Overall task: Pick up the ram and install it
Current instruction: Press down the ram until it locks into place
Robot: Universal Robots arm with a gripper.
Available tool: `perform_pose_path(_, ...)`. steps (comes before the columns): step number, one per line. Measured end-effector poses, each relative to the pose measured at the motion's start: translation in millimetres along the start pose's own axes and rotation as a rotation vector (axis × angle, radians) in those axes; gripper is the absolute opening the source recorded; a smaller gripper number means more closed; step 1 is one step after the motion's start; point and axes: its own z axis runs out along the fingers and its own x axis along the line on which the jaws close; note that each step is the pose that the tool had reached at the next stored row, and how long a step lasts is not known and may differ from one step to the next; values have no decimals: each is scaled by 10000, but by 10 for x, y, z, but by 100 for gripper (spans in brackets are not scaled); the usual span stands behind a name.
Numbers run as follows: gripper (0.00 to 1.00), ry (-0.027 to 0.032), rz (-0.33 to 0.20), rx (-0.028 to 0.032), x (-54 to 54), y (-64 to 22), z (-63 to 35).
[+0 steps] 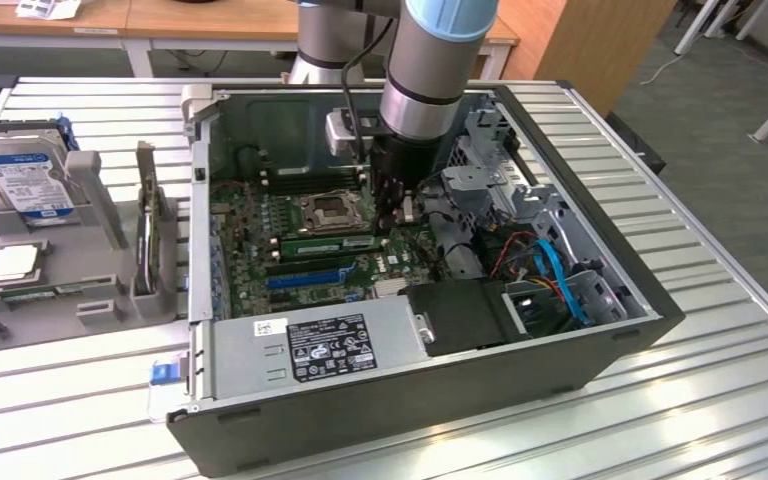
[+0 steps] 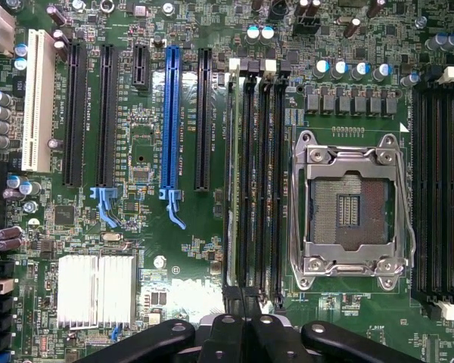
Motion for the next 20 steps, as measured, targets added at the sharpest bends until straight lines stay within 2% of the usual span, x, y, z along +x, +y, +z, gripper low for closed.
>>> perform_pose_path(10,10,-6,0,1,-1,0,-8)
perform_pose_path(20,10,-1,1,0,-4,6,-119)
